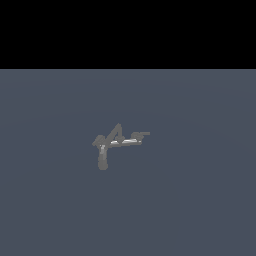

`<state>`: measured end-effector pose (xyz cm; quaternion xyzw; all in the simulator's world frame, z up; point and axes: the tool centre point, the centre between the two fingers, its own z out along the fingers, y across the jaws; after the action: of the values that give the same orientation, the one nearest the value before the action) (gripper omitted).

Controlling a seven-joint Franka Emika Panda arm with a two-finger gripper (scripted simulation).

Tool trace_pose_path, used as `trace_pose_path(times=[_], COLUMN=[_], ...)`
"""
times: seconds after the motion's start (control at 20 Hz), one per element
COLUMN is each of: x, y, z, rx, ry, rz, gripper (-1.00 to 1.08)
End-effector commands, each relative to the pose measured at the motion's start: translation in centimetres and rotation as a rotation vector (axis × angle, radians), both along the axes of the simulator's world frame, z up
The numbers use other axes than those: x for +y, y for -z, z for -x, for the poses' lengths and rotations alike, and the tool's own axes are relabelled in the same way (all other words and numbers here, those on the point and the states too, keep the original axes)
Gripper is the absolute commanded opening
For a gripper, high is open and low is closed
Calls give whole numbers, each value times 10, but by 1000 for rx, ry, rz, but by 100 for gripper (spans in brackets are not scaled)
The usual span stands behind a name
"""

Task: Turn on the faucet by rotating a designated handle.

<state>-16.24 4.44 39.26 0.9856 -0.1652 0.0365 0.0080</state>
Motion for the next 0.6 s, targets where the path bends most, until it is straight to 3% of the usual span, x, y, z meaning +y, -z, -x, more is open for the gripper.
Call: trace_pose_path(times=[0.0,0.55], x=[2,-1], y=[19,96], z=[-15,-77], rx=[2,13], ry=[64,319], rz=[-5,-23], gripper=[-100,-100])
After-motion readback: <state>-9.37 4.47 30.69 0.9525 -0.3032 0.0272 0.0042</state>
